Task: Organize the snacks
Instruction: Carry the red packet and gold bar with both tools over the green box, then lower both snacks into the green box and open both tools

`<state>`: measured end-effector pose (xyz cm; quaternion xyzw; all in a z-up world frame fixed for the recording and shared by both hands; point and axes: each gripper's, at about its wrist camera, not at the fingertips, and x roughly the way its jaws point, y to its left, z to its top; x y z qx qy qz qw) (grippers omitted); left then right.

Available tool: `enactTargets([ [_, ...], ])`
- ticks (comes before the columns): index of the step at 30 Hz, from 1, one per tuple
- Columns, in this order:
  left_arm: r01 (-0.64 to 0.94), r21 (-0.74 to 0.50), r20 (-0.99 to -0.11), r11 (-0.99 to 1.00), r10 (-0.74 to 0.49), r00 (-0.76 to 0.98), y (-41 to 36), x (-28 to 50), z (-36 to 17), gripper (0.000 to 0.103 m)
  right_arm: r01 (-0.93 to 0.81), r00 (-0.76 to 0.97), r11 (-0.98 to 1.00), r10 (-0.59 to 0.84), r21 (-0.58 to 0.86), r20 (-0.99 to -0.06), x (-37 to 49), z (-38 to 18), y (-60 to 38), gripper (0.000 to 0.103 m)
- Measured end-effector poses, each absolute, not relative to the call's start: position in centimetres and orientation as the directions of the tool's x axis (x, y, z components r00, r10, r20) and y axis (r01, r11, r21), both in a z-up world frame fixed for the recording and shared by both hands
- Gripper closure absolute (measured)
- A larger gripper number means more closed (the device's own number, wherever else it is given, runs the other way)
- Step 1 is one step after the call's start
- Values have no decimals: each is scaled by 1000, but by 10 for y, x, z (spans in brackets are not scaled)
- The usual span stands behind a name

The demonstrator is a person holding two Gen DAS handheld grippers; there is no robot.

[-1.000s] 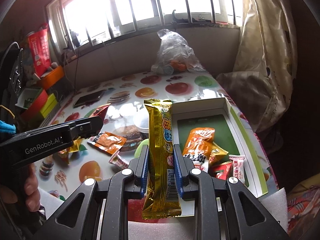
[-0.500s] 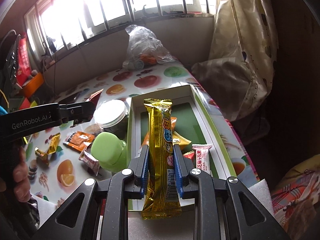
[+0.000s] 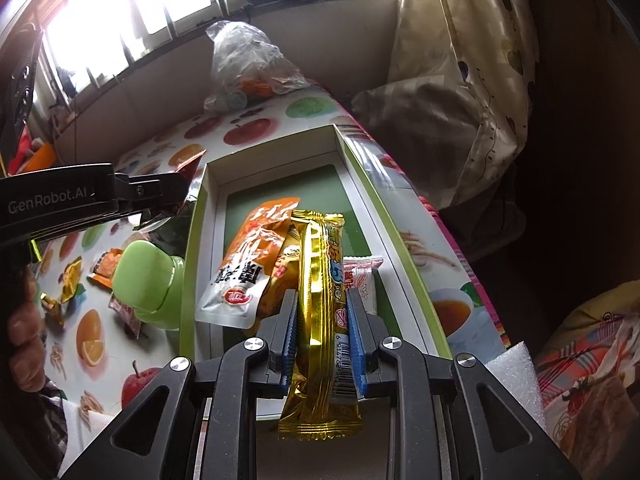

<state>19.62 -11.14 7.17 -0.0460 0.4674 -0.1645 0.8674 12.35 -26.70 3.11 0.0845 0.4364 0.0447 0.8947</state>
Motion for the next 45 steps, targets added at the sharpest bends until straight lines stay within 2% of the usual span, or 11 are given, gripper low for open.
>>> enactTargets([
  [26,256,-173,-853,951,-275,443,-141,215,42,76,-9,611,982,155,189,-776,129,27,-267,81],
  [28,256,-174,-851,951,-276,446,-141,214,43,75,-10,610,982,157,190,-777,129,26,-267,79],
  [30,260,-170,-851,950,-274,447,-142,215,43,68,-9,609,982,155,188,-778,130,26,-267,78],
  [39,266,-168,-844,949,-278,459,-141,211,48,67,9,612,984,137,180,-779,126,28,-268,65],
  [42,284,-179,-834,942,-298,464,-141,207,53,59,10,618,983,137,181,-774,124,31,-267,61],
  [45,287,-177,-828,942,-300,474,-139,202,58,58,15,632,984,129,178,-764,122,36,-266,56],
])
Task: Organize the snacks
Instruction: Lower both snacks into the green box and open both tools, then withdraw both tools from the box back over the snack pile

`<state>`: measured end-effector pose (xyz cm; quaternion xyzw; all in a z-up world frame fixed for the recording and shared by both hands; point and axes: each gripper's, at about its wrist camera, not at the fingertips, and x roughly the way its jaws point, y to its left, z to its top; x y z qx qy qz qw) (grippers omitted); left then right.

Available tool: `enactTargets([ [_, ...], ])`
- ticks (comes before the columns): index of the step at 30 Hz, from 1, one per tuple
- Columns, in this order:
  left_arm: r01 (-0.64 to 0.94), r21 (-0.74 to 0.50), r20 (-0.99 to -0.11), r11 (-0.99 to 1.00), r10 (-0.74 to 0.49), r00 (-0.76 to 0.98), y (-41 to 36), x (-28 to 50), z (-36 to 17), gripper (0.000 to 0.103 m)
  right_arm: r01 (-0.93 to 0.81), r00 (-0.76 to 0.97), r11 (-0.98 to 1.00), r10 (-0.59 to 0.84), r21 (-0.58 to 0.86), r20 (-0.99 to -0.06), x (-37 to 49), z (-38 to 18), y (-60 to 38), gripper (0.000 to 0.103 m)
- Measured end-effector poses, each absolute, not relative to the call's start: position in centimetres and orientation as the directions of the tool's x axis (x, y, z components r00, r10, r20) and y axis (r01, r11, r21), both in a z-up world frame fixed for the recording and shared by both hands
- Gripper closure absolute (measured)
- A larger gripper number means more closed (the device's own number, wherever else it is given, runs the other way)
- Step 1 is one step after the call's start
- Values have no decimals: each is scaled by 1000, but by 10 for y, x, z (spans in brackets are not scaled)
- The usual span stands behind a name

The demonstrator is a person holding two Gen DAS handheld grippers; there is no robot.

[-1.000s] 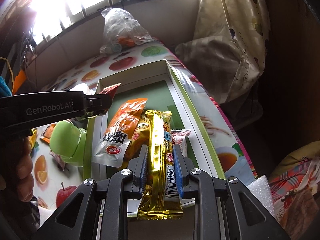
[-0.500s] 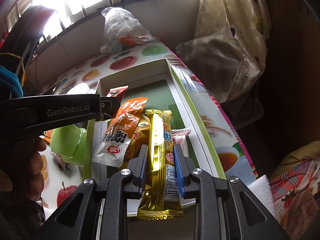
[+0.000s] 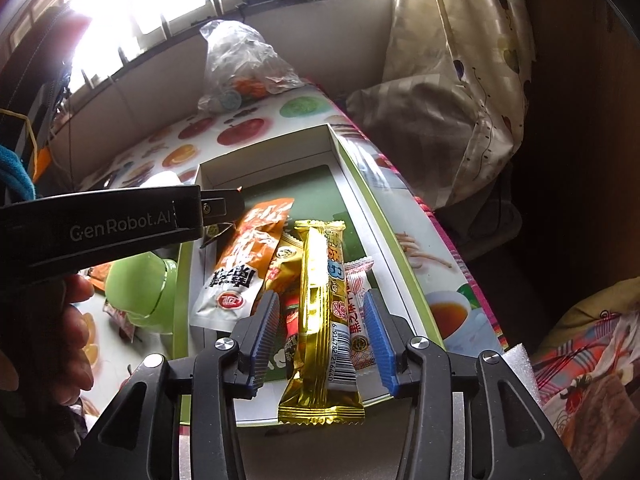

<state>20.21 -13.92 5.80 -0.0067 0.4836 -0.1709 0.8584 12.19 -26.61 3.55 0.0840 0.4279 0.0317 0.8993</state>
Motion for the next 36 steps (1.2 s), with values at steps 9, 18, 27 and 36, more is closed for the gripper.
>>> enactTargets([
  [9,300,-156,-793,941,-300,530,-128,180,80,57,21,659,983,124,182,-742,113,48,-263,53],
  [18,285,-147,-765,947,-292,575,-109,157,96,57,1,674,984,130,177,-727,105,59,-251,52],
  [27,224,-132,-744,966,-246,622,-75,134,102,57,-29,685,983,152,182,-713,97,66,-233,52],
  [36,116,-143,-733,983,-184,655,-18,111,97,57,-77,694,982,179,175,-698,94,75,-212,52],
])
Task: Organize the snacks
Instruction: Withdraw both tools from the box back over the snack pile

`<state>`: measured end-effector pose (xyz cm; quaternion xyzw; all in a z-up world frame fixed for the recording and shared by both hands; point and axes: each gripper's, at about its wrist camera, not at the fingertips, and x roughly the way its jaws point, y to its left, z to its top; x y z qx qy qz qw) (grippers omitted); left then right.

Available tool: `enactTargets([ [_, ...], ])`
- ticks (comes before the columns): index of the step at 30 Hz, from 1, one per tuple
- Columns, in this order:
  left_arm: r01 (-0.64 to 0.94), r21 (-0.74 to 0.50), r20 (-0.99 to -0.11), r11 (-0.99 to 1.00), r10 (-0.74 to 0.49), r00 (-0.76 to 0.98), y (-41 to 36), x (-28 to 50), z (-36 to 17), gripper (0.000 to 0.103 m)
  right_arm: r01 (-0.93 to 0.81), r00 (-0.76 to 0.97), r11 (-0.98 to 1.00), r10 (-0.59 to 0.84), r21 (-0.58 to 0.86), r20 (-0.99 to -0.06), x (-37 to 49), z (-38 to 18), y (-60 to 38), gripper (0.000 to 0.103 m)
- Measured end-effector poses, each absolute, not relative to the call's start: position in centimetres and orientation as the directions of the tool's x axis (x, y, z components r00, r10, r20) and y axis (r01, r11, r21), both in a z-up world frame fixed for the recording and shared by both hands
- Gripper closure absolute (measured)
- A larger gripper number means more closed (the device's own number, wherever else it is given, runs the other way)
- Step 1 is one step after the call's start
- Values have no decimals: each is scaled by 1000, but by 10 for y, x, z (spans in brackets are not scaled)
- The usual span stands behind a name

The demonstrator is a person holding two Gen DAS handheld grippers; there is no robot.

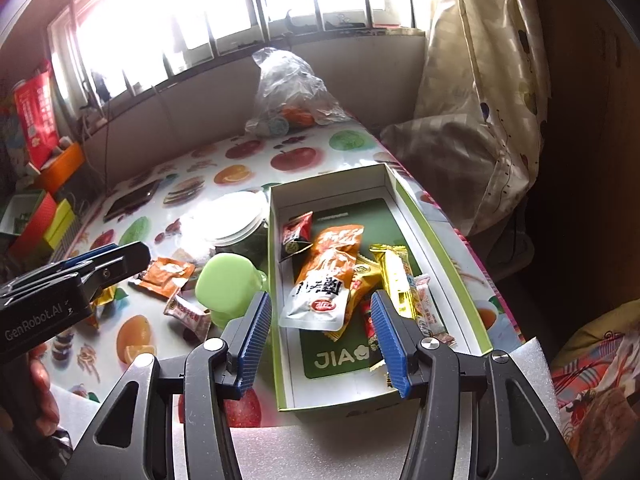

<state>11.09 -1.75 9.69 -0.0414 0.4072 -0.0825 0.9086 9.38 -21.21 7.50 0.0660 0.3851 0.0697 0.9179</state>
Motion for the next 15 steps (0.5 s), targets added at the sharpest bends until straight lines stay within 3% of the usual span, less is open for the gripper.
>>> enactTargets([
  [15,-54,-159,-781,986,-92,618,66,96,61,57,-202,664,968,248,149,-706,89,76,-159,52],
])
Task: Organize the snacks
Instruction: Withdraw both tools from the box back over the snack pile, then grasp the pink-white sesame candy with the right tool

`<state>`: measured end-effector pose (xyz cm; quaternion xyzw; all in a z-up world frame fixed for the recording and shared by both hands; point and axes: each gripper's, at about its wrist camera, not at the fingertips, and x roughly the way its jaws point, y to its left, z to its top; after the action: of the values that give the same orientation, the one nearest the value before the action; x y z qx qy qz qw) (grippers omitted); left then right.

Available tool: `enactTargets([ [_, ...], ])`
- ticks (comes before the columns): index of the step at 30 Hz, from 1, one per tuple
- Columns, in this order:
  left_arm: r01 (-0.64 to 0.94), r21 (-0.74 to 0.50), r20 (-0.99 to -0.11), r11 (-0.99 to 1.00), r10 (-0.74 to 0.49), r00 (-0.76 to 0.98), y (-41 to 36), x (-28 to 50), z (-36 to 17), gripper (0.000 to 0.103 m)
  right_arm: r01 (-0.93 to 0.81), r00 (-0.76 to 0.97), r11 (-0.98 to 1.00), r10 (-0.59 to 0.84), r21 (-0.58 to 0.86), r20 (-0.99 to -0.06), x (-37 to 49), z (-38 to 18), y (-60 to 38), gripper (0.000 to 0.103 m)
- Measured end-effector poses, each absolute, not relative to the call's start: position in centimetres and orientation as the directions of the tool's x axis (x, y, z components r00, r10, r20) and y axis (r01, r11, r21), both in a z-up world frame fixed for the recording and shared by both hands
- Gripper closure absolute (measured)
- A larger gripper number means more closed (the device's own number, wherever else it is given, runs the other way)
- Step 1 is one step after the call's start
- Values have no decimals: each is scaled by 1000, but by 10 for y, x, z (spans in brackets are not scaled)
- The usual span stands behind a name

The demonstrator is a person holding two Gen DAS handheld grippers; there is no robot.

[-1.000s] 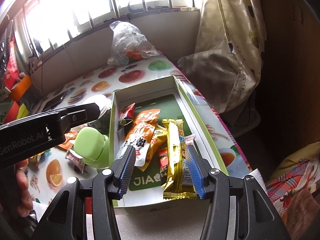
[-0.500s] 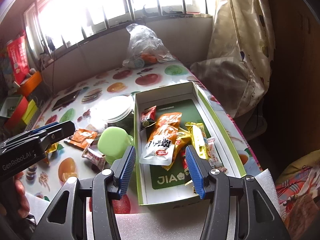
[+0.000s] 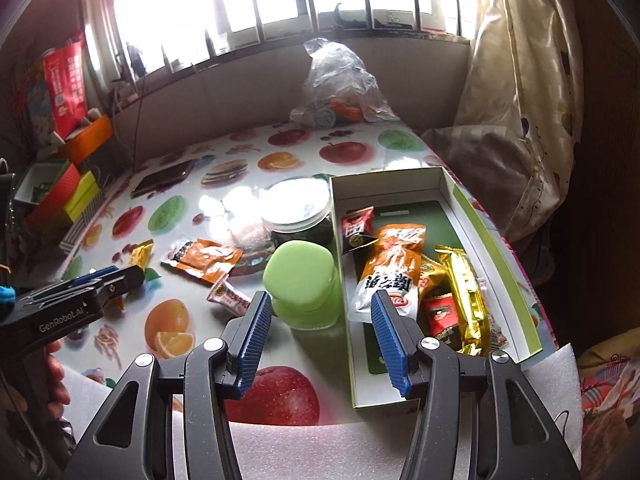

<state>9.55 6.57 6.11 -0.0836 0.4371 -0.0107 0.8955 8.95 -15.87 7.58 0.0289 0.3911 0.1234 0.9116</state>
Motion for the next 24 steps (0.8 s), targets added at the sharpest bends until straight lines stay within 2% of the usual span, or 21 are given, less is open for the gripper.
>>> enactTargets([
  [11,-139,-187,-808,972,-72,585,106,89,39,57,-458,579,889,320,25,-750,94,56,-76,52],
  [24,-204,-219,-812,954,-62,581,139,87,30,57,-543,533,825,196,-155,-823,131,30,-42,52],
])
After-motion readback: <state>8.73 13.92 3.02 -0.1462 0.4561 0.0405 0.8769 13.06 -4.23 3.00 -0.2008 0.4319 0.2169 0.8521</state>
